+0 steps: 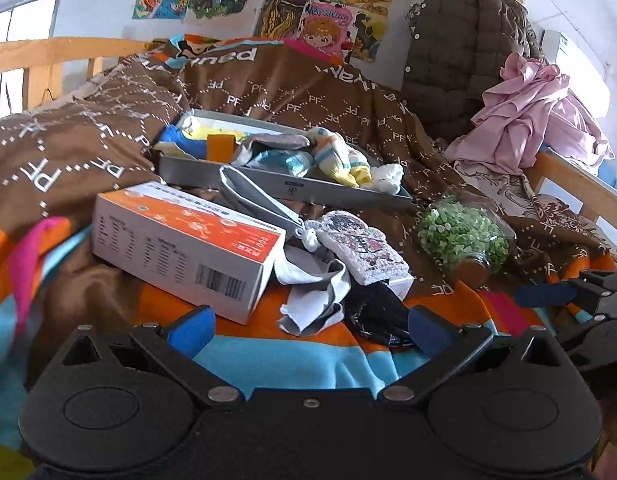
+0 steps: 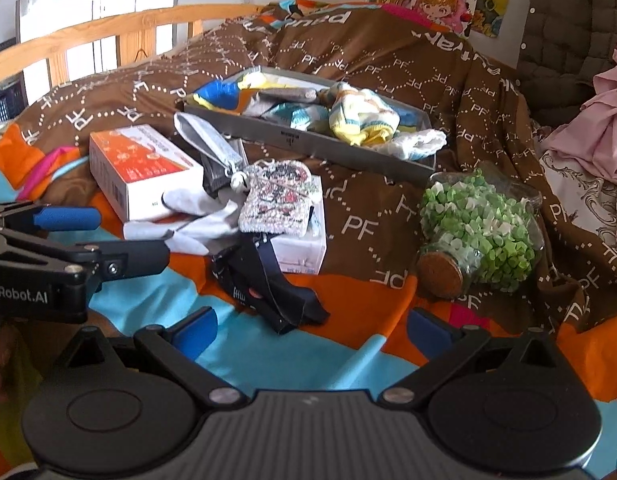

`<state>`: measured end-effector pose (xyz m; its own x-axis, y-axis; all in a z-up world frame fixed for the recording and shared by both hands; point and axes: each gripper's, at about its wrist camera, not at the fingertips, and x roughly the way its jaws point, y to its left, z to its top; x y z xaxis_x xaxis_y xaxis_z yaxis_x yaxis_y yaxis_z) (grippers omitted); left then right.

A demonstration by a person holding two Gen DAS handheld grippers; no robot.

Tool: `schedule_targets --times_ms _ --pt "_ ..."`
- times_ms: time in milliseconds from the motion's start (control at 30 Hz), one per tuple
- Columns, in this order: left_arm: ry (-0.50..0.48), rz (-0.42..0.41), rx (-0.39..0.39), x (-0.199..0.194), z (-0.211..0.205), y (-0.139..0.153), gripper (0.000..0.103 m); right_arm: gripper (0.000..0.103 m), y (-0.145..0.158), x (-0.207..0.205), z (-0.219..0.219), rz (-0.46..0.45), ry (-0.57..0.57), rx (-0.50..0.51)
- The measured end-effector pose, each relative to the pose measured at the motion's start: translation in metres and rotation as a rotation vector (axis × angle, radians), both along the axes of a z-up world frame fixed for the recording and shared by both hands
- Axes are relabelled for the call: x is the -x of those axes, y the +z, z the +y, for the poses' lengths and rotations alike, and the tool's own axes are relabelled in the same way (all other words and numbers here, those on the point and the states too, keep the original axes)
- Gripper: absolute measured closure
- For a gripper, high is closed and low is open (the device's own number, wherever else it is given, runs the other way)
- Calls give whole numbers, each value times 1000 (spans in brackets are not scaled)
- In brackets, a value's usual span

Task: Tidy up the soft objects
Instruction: 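Move both open tools back toward the remaining items beside the tray, then grasp the white sock with the left tool while the right tool grasps the black strap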

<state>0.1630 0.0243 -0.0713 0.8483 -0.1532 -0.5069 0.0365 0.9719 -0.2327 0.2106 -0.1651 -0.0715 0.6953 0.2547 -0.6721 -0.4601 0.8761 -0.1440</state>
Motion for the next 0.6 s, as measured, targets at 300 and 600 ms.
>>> schedule_targets --times_ms 300,600 --pt "30 36 142 -17 1 -14 1 0 -11 -8 4 37 -5 51" --pt "118 -7 265 -17 -4 -21 1 0 -17 -16 4 48 -21 68"
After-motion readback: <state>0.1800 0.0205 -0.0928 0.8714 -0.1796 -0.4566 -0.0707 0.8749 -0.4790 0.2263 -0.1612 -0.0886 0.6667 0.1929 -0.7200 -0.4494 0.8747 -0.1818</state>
